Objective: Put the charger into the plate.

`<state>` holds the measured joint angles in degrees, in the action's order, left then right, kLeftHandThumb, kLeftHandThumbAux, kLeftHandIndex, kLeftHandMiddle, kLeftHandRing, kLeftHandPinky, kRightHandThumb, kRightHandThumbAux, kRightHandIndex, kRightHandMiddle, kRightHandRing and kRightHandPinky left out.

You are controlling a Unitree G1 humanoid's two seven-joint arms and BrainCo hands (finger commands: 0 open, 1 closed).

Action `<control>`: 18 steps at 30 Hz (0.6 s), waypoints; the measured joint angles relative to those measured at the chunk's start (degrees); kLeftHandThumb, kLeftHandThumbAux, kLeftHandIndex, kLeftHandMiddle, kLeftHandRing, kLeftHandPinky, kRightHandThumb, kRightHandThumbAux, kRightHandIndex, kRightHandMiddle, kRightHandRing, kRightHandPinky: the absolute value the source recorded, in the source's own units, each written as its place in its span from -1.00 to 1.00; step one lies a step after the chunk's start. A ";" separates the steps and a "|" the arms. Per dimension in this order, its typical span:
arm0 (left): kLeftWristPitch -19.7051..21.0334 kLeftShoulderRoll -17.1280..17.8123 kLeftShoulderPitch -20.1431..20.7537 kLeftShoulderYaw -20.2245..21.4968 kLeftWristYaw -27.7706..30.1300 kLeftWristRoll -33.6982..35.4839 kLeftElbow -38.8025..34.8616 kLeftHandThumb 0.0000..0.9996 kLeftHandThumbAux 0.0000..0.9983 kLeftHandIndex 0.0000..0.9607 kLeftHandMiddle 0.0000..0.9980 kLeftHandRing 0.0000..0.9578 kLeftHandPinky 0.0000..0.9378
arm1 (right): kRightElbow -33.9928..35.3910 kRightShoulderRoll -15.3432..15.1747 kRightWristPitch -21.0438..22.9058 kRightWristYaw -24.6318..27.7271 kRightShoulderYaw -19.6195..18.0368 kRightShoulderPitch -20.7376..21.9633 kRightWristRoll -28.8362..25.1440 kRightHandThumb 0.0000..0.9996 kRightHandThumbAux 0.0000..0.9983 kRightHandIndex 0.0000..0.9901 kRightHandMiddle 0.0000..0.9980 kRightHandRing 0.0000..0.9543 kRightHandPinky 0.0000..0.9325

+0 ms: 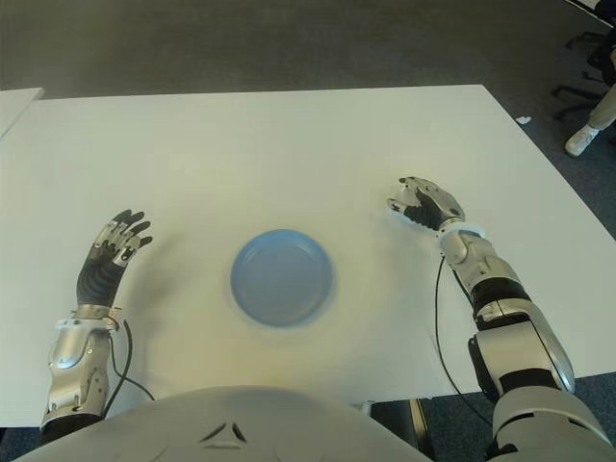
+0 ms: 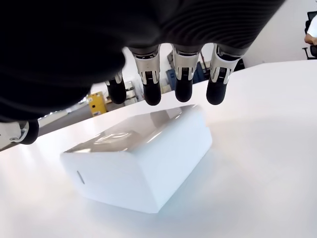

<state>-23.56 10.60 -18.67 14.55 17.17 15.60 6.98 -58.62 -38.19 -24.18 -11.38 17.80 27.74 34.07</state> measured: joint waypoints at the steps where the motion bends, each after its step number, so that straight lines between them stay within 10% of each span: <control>1: -0.03 0.03 -0.05 0.04 0.00 0.00 -0.01 -0.13 0.16 -0.72 -0.70 -0.66 -0.52 | -0.01 0.07 0.02 0.00 0.00 -0.20 0.00 -0.61 -0.59 -1.00 -1.00 -1.00 -1.00; 18: -1.05 1.23 -0.28 0.33 0.00 -1.28 0.35 -0.16 0.17 -0.76 -0.71 -0.68 -0.61 | -0.04 0.25 0.03 -0.20 -0.15 -0.72 -0.18 -0.63 -0.57 -1.00 -1.00 -1.00 -1.00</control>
<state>-24.61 11.83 -18.95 14.88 17.18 14.32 7.33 -58.67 -37.94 -24.15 -11.59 17.65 27.02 33.89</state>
